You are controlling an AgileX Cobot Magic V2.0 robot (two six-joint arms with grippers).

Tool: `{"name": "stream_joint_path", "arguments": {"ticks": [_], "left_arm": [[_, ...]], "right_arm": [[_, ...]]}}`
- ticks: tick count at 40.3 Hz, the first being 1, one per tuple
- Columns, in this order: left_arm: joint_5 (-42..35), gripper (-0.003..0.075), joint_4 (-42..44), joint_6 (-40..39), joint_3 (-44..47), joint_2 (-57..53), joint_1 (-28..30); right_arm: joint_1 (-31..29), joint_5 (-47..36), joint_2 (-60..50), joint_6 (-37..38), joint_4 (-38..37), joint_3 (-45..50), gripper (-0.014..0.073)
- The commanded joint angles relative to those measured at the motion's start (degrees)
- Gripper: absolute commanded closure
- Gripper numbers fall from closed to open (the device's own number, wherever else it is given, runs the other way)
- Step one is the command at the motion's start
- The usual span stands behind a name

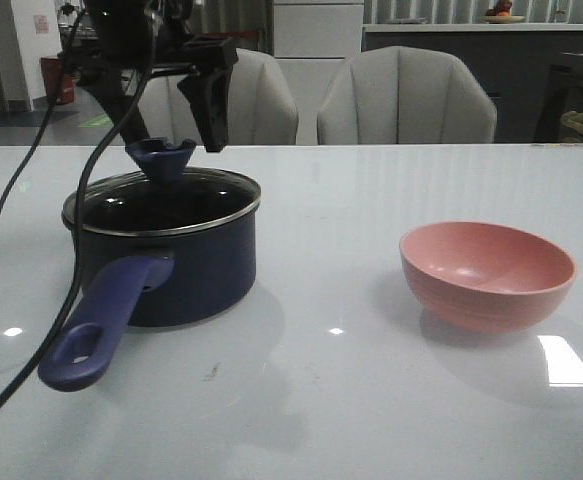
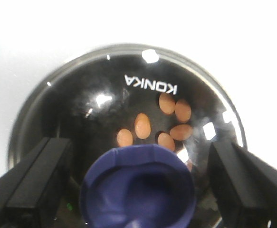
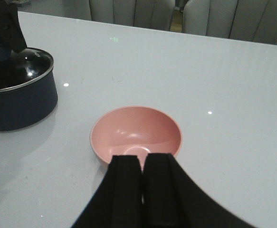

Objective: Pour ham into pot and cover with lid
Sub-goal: 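Open the left gripper and raise it off the lid knob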

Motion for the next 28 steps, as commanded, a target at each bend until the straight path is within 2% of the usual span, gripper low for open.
{"name": "stream_joint_path", "arguments": {"ticks": [1,8,14,20,28], "left_arm": [[1.79,0.0118,0.12,-0.4,-2.3,-6.4,-0.01],[1.71,0.0118,0.37,-0.06,-1.48,-11.18,-0.01],[1.56,0.0118,0.37,1.87,3.33,-16.97,-0.01],[-2.25,0.0118,0.37,2.85,13.42,-25.08,-0.01],[-11.26,0.0118,1.01,3.06,29.82,-38.36,-0.01]], "right_arm": [[0.1,-4.15,0.18,-0.12,0.28,-1.63,0.0449],[0.1,-4.15,0.18,-0.12,0.28,-1.63,0.0449],[0.1,-4.15,0.18,-0.12,0.28,-1.63,0.0449],[0.1,-4.15,0.18,-0.12,0.28,-1.63,0.0449],[0.1,-4.15,0.18,-0.12,0.28,-1.63,0.0449]]}}
